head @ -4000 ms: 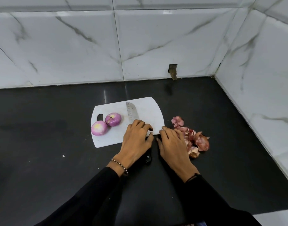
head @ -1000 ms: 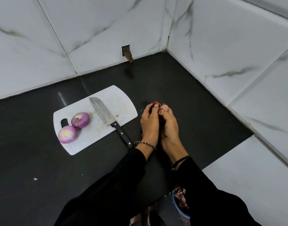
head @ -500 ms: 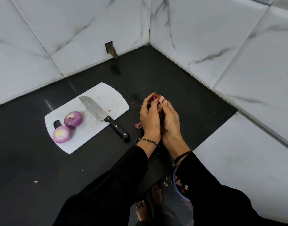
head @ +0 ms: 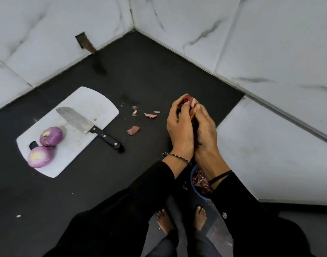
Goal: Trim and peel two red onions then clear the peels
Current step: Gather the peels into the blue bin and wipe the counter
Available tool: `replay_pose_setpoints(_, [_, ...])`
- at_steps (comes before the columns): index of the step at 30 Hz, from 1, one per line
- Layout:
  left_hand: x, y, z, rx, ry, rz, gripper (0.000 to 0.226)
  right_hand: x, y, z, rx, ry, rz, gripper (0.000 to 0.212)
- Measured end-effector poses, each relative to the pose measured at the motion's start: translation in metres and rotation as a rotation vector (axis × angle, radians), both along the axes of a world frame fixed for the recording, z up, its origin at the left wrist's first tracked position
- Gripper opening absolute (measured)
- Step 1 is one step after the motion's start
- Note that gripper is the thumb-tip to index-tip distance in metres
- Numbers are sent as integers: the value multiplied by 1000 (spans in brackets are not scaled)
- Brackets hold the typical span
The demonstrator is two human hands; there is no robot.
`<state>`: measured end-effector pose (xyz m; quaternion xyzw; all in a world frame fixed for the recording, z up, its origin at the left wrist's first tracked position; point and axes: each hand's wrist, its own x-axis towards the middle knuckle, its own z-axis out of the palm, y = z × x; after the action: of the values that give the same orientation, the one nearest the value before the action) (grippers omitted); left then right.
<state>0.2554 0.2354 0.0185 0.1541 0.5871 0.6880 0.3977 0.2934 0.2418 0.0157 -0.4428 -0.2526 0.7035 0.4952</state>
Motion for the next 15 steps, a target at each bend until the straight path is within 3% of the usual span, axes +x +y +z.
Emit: replay_pose_setpoints(15, [143,-11,-26,-83,-50,-256,18,148,-18,-47,-95,201,-225,22])
